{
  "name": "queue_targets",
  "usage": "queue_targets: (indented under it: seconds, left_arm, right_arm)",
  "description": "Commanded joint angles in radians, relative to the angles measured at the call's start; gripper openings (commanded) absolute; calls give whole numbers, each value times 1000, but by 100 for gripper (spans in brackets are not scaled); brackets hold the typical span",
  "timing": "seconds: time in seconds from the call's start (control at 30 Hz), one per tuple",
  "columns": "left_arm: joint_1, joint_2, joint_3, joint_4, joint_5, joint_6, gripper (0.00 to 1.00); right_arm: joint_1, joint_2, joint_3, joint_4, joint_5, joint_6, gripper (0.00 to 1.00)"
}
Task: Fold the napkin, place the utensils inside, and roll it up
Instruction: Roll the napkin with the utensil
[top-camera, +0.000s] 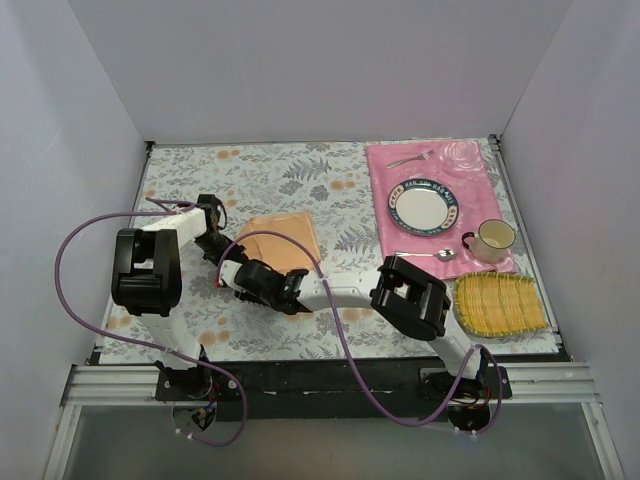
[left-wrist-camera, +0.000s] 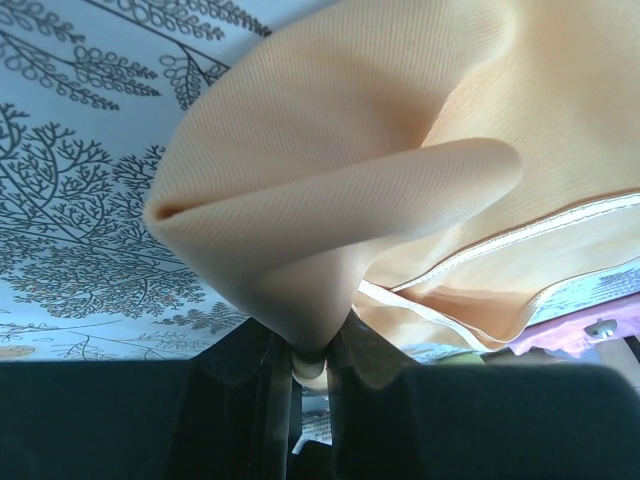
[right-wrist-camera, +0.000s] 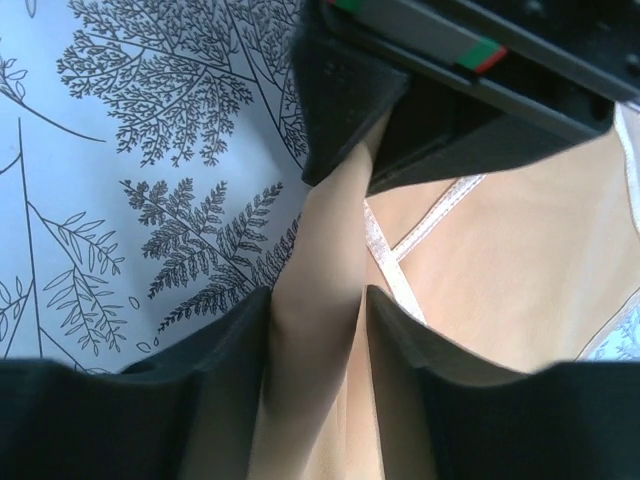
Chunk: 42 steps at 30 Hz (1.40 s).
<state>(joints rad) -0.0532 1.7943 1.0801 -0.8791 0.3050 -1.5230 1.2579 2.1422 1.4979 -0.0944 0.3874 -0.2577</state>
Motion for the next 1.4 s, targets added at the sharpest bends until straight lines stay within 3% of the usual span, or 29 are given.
queue_targets:
  seconds: [0.0, 0.3, 0.43, 0.5, 0.53, 0.63, 0.77, 1.03, 1.2, 1.37]
  left_arm:
    - [7, 5, 21, -29, 22, 15, 0]
    - [9, -1, 43, -20, -26, 58, 0]
    - [9, -25, 57, 17, -43, 115, 3]
    - [12, -50, 57, 57, -52, 124, 20]
    - [13, -74, 57, 72, -55, 129, 38]
    - [26, -125, 63, 126, -73, 144, 50]
    - [47, -180, 78, 189, -96, 153, 59]
    - [52, -321, 73, 204, -227, 118, 67]
    - [52, -403, 34, 218, -245, 115, 66]
    - [52, -437, 3, 195, -222, 132, 61]
  right_arm:
    - [1, 48, 22, 6, 51, -28, 40]
    - [-3, 79, 76, -76, -76, 20, 1]
    - [-28, 94, 125, -126, -192, 54, 1]
    - [-43, 99, 140, -165, -287, 104, 1]
    - [-63, 96, 142, -169, -326, 121, 1]
    - [-95, 91, 156, -192, -458, 193, 1]
    - [-129, 99, 170, -203, -573, 277, 1]
    - [-212, 157, 231, -242, -791, 409, 1]
    - [-255, 219, 263, -245, -913, 495, 1]
    - [-290, 223, 184, -110, -1034, 600, 1]
